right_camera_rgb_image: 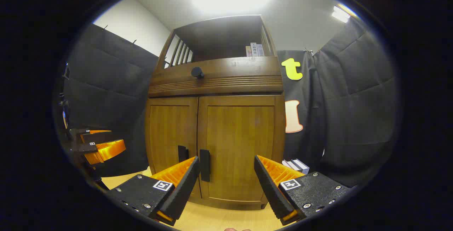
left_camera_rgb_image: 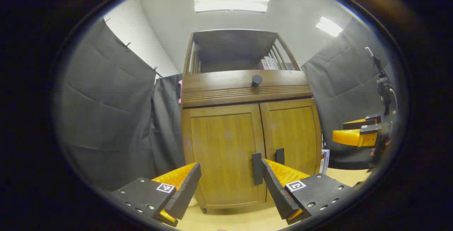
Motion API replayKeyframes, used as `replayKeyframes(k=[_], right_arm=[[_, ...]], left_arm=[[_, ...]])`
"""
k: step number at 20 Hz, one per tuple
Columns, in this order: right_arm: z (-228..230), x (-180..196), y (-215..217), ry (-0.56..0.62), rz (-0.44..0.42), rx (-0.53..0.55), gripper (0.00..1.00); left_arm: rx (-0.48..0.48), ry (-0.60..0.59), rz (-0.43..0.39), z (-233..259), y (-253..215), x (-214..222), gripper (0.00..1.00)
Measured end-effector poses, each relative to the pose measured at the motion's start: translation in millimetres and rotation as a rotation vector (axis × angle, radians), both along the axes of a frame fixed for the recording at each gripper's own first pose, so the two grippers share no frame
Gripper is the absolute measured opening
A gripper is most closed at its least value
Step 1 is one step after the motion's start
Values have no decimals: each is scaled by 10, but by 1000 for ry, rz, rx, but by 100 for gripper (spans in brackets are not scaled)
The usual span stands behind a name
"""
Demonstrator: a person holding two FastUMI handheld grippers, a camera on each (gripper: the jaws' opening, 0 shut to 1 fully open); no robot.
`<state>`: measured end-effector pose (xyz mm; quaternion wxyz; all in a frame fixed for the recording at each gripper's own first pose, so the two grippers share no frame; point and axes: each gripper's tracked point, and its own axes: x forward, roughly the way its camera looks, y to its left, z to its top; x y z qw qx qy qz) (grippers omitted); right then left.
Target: Open the right door of the double-door shoe cabinet with the right hand, and open the left door with the left hand.
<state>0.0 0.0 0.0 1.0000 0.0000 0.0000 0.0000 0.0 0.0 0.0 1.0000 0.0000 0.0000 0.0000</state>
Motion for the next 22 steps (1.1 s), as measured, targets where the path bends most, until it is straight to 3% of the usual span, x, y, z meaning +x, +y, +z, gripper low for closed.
replayKeyframes(k=[13, 22], right_arm=[[-51, 56, 225, -1, 14, -1, 94], [-255, 297, 356, 40, 26, -22, 94]], left_arm=[[52, 22, -34, -348, -282, 213, 100], [-13, 34, -16, -504, -133, 222, 100]])
